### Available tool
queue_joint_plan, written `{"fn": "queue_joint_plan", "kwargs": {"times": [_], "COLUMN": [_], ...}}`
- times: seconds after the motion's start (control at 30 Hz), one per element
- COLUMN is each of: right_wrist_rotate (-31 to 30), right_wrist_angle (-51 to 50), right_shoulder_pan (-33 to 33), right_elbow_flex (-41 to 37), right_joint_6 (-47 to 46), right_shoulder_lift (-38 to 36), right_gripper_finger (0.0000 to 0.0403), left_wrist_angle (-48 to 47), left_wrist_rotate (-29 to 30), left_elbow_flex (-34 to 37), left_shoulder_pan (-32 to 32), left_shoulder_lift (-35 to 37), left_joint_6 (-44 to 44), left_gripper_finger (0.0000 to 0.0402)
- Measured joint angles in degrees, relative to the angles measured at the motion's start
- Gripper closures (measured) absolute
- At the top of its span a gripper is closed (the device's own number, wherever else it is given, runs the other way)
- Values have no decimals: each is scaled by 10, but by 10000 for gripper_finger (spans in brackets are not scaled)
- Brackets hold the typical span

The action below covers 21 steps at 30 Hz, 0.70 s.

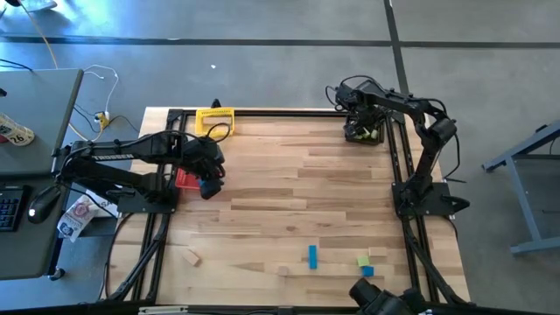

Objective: Sort & place blocks by color
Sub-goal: Put the brown block into the yellow bin

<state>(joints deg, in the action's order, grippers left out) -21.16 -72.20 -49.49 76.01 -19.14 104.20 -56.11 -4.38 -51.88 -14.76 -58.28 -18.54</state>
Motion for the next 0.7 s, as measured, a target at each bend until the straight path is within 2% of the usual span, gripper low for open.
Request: {"fn": "queue_joint_plan", "kwargs": {"times": [0.3, 0.7], "right_wrist_rotate": [-30, -27], "right_wrist_angle": [-2, 31], "right_shoulder_pan": [24, 59], "right_elbow_flex": [0, 0], "right_joint_6": [1, -5], "right_shoulder_lift": [-33, -122], "right_gripper_finger": [175, 174], "left_wrist_angle": [-29, -43], "left_wrist_rotate": [-13, -1], "left_elbow_flex": [0, 0], "left_shoulder_pan": [80, 257], "left_shoulder_lift": [0, 0], "left_joint_6": [-60, -68], "left_gripper_finger": [206, 206]}}
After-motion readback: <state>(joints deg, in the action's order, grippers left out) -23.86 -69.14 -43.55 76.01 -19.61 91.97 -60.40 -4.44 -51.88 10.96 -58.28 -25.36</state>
